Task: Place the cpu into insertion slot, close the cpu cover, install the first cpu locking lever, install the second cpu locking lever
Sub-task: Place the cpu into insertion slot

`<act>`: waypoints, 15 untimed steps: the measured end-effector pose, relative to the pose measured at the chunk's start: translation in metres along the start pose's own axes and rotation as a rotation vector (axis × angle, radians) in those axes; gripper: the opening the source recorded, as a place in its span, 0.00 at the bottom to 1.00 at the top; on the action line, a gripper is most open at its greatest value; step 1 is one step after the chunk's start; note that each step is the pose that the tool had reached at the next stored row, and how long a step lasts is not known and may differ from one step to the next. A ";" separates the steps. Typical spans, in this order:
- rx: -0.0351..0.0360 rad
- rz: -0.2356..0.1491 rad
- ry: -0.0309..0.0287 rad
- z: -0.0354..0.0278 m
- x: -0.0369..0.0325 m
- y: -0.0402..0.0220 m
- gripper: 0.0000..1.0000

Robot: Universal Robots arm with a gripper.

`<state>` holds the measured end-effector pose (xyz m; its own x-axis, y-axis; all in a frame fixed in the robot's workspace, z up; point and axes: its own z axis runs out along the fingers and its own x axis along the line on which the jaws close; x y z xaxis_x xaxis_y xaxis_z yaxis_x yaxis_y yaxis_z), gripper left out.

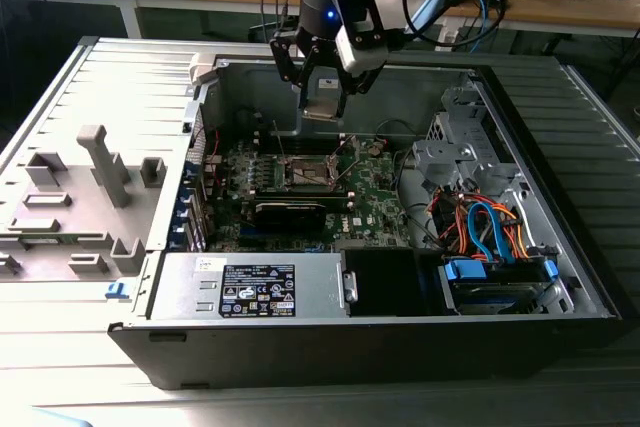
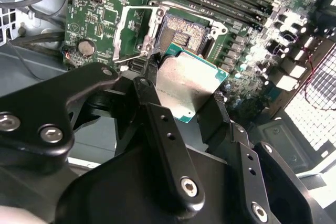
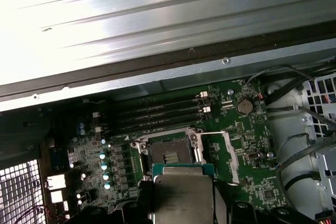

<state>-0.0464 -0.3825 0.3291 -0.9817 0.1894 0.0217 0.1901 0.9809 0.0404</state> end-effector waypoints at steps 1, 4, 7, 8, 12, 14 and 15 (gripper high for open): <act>0.0000 0.001 0.0000 0.0000 0.0000 0.0000 0.55; -0.0002 0.003 -0.0001 0.0001 -0.0001 -0.0001 0.55; -0.0013 0.007 -0.0001 0.0002 0.0001 -0.0002 0.55; -0.0012 0.009 -0.0002 0.0002 0.0001 -0.0003 0.55; -0.0021 0.012 -0.0001 0.0002 0.0001 -0.0003 0.55; -0.0021 0.014 -0.0002 0.0002 0.0001 -0.0003 0.55; -0.0021 0.014 -0.0002 0.0002 0.0001 -0.0003 0.55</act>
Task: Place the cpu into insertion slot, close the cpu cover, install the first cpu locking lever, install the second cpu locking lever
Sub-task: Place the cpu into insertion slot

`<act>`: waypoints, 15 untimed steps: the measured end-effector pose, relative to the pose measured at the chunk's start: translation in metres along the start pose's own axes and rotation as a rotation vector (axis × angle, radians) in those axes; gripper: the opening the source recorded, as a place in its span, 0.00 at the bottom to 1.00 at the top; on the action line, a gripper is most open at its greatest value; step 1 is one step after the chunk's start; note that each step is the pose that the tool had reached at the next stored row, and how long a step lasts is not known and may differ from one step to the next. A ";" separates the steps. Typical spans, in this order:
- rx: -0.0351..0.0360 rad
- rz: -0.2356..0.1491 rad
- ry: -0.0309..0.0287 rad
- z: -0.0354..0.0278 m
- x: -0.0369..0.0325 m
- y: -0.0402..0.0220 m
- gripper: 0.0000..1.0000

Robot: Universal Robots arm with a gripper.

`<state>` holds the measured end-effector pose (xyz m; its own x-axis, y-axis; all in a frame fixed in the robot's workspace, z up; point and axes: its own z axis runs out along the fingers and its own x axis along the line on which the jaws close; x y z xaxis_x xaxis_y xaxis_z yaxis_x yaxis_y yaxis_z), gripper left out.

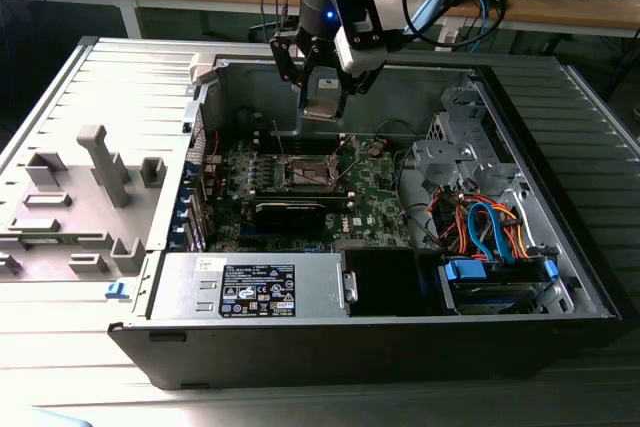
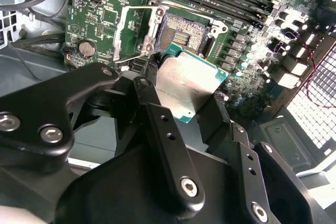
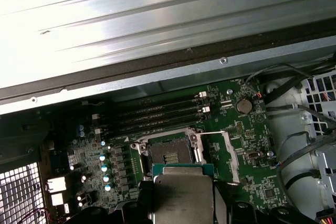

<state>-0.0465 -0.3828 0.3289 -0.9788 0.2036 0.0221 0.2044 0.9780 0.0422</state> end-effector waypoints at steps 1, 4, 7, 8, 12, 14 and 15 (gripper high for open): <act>0.0000 0.000 0.0000 0.0000 0.0000 0.0000 0.55; 0.0000 0.000 -0.0001 0.0001 0.0000 0.0000 0.55; -0.0001 0.002 -0.0001 0.0001 0.0000 0.0000 0.55; -0.0001 0.003 -0.0002 0.0001 0.0000 0.0000 0.55; -0.0002 0.011 -0.0005 0.0003 0.0000 0.0000 0.55; -0.0004 0.016 -0.0007 0.0004 0.0000 0.0000 0.55; -0.0004 0.017 -0.0008 0.0004 0.0001 0.0000 0.55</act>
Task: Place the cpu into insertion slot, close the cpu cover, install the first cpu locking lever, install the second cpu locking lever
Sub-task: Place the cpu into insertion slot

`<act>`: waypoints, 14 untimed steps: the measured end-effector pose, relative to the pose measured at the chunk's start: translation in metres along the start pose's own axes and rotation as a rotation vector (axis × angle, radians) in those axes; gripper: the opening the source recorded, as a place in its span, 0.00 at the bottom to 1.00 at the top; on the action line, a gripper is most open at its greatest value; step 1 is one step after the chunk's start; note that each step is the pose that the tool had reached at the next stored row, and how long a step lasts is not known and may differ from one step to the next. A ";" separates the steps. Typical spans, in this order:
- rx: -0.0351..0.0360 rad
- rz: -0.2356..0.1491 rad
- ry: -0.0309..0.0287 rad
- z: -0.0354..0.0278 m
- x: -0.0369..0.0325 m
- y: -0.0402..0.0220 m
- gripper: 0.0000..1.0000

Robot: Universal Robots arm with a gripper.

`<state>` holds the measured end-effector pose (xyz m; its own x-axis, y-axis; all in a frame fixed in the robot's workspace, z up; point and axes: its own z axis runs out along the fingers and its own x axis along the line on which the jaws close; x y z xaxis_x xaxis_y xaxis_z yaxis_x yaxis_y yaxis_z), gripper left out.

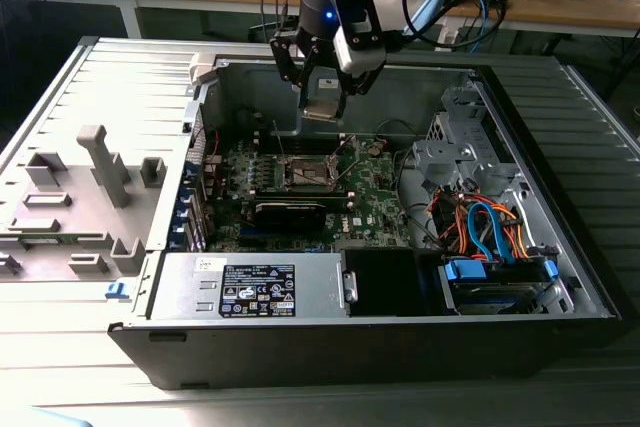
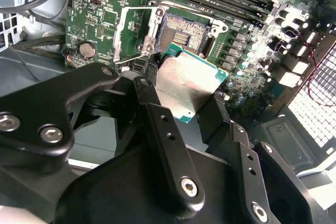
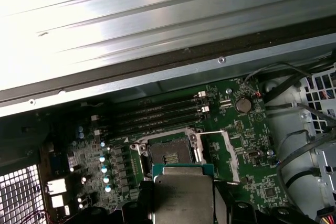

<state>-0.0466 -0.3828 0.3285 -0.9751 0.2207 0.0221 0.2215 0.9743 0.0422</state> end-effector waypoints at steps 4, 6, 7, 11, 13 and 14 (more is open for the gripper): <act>-0.0002 0.005 -0.0002 0.0001 0.0000 0.0000 0.55; -0.0001 0.006 -0.0003 0.0001 0.0000 0.0000 0.55; -0.0002 0.007 -0.0003 0.0001 0.0000 0.0000 0.55; -0.0004 0.008 -0.0003 0.0001 0.0000 0.0000 0.55; -0.0005 0.010 -0.0004 0.0001 0.0000 0.0000 0.55; -0.0004 0.011 -0.0004 0.0001 0.0000 0.0000 0.55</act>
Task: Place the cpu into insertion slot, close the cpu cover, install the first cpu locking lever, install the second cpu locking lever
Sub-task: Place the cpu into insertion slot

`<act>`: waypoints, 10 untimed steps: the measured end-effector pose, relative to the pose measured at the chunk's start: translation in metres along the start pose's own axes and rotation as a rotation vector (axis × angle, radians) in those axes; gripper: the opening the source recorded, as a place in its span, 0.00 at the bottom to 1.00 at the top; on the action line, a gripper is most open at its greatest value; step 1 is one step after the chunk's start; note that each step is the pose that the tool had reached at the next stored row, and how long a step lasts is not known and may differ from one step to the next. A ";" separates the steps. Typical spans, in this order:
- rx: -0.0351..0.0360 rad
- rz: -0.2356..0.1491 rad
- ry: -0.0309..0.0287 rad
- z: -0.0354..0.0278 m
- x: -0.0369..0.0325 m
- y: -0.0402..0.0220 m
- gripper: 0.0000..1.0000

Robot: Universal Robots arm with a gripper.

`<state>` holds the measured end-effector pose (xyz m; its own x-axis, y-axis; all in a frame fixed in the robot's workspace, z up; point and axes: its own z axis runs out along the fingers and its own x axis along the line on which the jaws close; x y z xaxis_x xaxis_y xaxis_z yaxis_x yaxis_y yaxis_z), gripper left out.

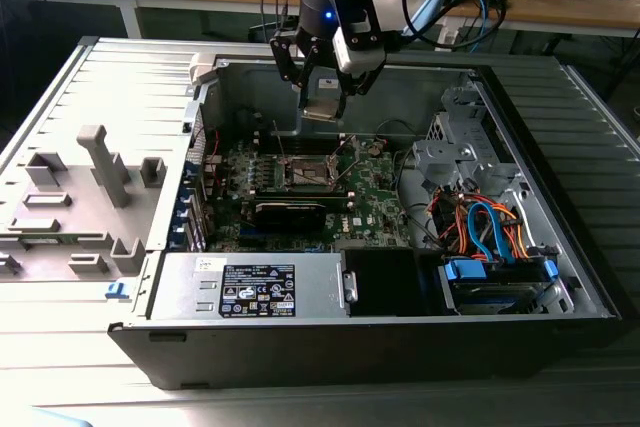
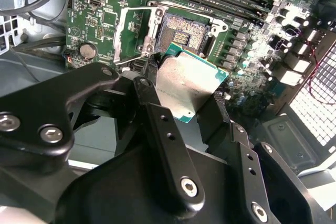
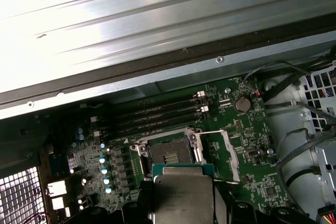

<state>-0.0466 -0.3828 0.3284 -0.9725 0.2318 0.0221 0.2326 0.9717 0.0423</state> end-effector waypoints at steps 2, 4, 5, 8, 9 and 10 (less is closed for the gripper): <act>-0.0001 0.002 -0.0001 0.0000 0.0000 0.0000 0.55; -0.0001 0.006 -0.0003 0.0000 0.0000 0.0000 0.55; -0.0002 0.010 -0.0004 0.0000 0.0000 0.0000 0.55; -0.0004 0.017 -0.0007 0.0001 0.0000 0.0000 0.55; -0.0005 0.021 -0.0009 0.0001 0.0000 0.0000 0.55; -0.0006 0.025 -0.0011 0.0001 0.0000 0.0000 0.55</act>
<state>-0.0466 -0.3828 0.3283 -0.9665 0.2559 0.0221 0.2566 0.9656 0.0424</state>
